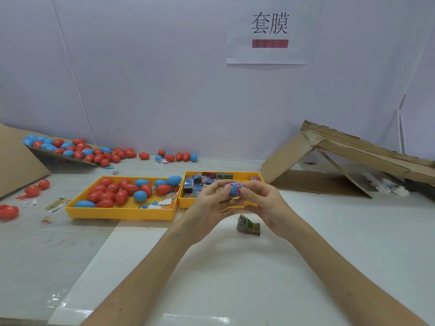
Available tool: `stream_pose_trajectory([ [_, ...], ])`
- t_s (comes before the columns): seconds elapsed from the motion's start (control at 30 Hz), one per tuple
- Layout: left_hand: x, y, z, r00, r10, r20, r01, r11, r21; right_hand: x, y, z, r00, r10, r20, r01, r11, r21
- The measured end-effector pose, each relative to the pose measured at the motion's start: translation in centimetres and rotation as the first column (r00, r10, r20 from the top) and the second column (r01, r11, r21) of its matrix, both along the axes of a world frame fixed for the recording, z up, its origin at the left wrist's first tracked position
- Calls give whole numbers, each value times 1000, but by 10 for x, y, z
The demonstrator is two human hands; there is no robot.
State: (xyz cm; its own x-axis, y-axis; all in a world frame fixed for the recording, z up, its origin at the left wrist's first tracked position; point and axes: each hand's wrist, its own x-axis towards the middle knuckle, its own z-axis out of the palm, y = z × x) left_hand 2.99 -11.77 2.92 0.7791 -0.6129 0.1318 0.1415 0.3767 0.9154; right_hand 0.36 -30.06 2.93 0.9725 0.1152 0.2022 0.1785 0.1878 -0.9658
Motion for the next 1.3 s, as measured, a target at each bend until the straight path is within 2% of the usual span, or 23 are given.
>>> stream_pose_trajectory([
  [0.77, -3, 1, 2, 989, -145, 22, 144, 989, 10, 1, -7, -2, 1000, -3, 31, 0, 996, 87],
  [1.0, -2, 0, 1, 998, -61, 17, 61, 998, 18, 1, 1, -2, 998, -53, 46, 54, 999, -10],
  [1.17, -3, -2, 2, 994, -8, 109, -8, 989, 146, 0, 2, -3, 992, -109, 67, 113, 992, -52],
  [1.3, -1, -4, 0, 982, 105, 156, -131, 976, 172, 1, 0, -5, 989, -125, 81, 130, 989, -71],
])
